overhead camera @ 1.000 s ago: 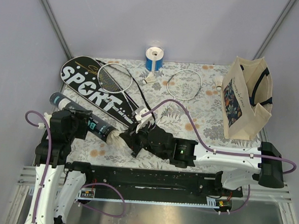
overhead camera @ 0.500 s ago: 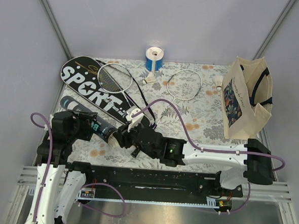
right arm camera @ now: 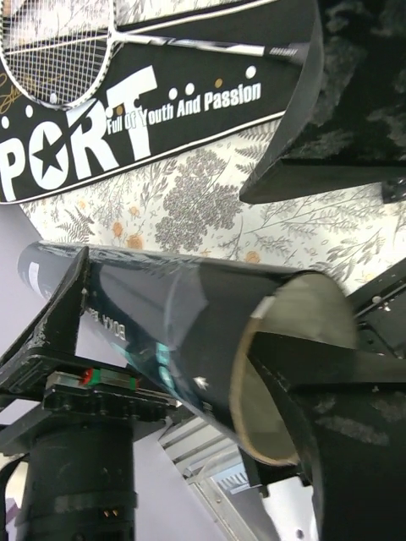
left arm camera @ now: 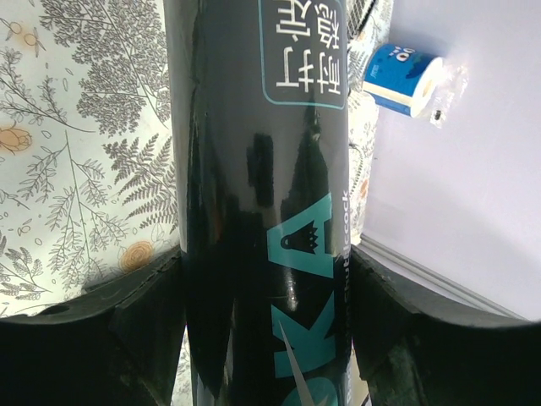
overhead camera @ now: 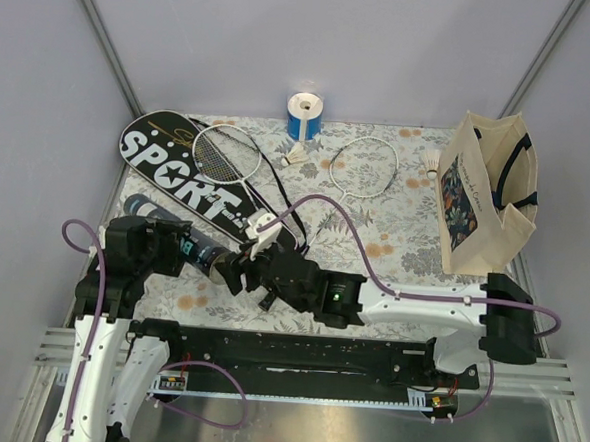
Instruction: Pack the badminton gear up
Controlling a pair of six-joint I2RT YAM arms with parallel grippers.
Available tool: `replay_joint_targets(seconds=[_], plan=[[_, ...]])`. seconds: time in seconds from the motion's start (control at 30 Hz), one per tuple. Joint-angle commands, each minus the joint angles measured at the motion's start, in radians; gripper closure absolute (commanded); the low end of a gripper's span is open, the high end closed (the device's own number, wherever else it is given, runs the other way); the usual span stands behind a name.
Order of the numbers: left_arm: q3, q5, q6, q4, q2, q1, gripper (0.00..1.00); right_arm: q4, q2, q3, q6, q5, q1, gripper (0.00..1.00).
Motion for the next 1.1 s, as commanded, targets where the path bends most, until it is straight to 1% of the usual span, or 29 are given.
replay_joint_targets(seconds=[0.0, 0.1, 0.2, 0.27, 0.3, 0.4, 0.47, 0.5, 0.57, 0.67, 0.7, 0.77, 0.87, 0.97, 1.07], plan=[[0.067, -0.053, -0.007, 0.047, 0.038, 0.0, 0.83, -0.05, -0.176, -0.069, -0.017, 0.0, 0.0, 0.26], [0.079, -0.095, 0.014, 0.045, 0.049, 0.0, 0.83, -0.082, -0.278, -0.131, -0.028, -0.043, -0.015, 0.24], [0.08, -0.13, 0.037, 0.048, 0.047, 0.0, 0.83, -0.182, -0.345, -0.148, -0.048, -0.024, -0.075, 0.25], [0.085, -0.147, 0.078, 0.047, 0.046, 0.0, 0.83, -0.245, -0.37, -0.145, -0.058, -0.015, -0.168, 0.26], [0.088, -0.153, 0.101, 0.047, 0.044, 0.0, 0.83, -0.315, -0.377, -0.142, -0.084, -0.012, -0.216, 0.27], [0.08, -0.172, 0.172, 0.043, 0.032, 0.0, 0.83, -0.363, -0.37, -0.133, -0.193, 0.052, -0.374, 0.32], [0.061, -0.166, 0.206, 0.054, 0.02, 0.0, 0.82, -0.368, -0.336, -0.113, -0.277, 0.06, -0.48, 0.34], [0.053, -0.156, 0.223, 0.062, 0.015, 0.0, 0.82, -0.368, -0.315, -0.099, -0.305, 0.06, -0.53, 0.34], [0.038, -0.13, 0.255, 0.073, 0.012, 0.0, 0.82, -0.386, -0.238, -0.042, -0.339, 0.011, -0.619, 0.34], [0.022, -0.127, 0.301, 0.089, 0.015, 0.0, 0.82, -0.421, -0.129, 0.071, -0.333, -0.212, -0.724, 0.34], [0.015, -0.13, 0.313, 0.105, 0.016, 0.0, 0.82, -0.423, -0.091, 0.112, -0.321, -0.322, -0.75, 0.32], [0.002, -0.123, 0.313, 0.122, 0.021, 0.0, 0.82, -0.426, 0.012, 0.22, -0.273, -0.469, -0.808, 0.32], [-0.028, -0.063, 0.303, 0.16, 0.033, 0.0, 0.82, -0.449, 0.197, 0.391, -0.2, -0.575, -0.856, 0.31], [-0.048, -0.032, 0.304, 0.171, 0.056, 0.0, 0.82, -0.434, 0.361, 0.542, -0.129, -0.65, -0.902, 0.31], [-0.064, -0.043, 0.323, 0.18, 0.062, 0.0, 0.81, -0.319, 0.504, 0.633, -0.026, -0.702, -0.934, 0.29]])
